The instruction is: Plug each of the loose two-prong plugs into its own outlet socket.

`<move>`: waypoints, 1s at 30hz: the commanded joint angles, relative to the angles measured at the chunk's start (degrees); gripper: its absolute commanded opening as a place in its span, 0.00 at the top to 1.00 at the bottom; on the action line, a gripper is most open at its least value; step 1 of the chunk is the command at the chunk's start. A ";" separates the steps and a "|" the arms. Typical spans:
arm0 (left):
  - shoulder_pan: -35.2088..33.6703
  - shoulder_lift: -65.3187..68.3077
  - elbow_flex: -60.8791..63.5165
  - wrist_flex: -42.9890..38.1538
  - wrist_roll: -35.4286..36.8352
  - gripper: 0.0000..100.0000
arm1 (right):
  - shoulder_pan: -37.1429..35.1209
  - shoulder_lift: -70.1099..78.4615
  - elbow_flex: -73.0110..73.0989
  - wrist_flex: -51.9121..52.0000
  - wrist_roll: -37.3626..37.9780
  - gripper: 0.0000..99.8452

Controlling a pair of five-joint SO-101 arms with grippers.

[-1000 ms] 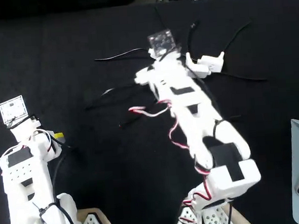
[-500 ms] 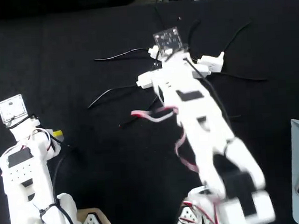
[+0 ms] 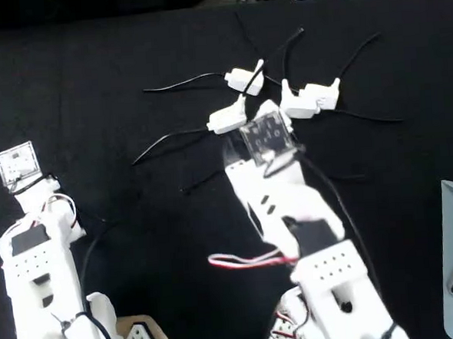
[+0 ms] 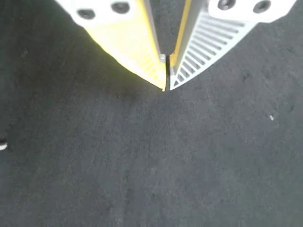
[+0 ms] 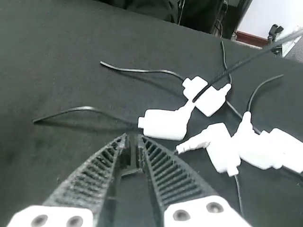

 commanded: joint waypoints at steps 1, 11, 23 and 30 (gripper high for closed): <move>0.66 -9.05 1.98 -0.53 -0.62 0.97 | 2.20 -8.66 4.97 1.32 -3.78 0.99; 12.53 -35.43 5.14 12.48 1.58 0.97 | 8.09 -21.67 14.29 9.58 -6.51 0.98; 19.65 -54.51 19.30 15.56 1.49 0.97 | 12.13 -45.76 23.25 26.90 -6.51 0.98; 20.18 -55.30 26.24 11.43 1.49 0.97 | 12.31 -44.70 23.16 33.76 -6.51 0.98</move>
